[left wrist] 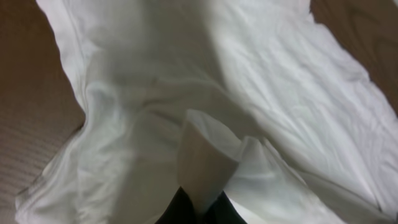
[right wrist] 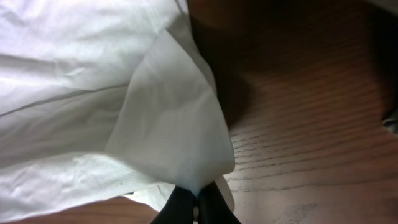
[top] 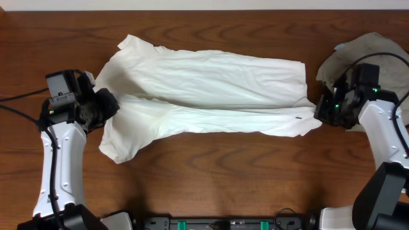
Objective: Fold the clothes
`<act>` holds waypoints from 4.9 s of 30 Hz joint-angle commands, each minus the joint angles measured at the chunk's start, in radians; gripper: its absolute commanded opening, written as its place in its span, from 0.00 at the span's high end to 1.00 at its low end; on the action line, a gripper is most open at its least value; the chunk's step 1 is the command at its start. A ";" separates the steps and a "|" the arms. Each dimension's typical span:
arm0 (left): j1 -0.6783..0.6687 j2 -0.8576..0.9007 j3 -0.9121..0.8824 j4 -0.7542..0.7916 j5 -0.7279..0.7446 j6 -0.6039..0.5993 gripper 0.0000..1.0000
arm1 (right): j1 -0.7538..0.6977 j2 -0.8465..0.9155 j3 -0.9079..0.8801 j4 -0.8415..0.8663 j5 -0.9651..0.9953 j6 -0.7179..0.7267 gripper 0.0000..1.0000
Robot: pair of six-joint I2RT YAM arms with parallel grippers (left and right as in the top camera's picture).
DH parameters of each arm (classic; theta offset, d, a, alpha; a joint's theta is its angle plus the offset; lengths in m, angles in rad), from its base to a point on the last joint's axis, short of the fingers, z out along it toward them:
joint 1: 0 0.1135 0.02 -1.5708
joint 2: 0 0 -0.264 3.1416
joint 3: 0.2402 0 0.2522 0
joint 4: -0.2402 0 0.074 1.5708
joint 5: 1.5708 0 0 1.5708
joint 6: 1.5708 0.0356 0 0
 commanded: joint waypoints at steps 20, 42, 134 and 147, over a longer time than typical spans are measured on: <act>0.005 0.019 0.032 0.082 -0.052 0.018 0.94 | 0.063 -0.005 0.016 0.117 -0.004 0.055 0.98; 0.005 0.117 0.032 0.311 -0.084 0.017 0.87 | 0.091 0.027 0.016 0.198 0.087 0.059 0.98; -0.140 1.071 1.183 -0.008 -0.185 0.202 0.07 | 0.166 0.780 1.068 -0.320 0.081 -0.186 0.06; -0.141 1.160 1.183 0.041 -0.108 0.199 0.07 | 0.166 0.780 1.067 -0.331 0.083 -0.185 0.04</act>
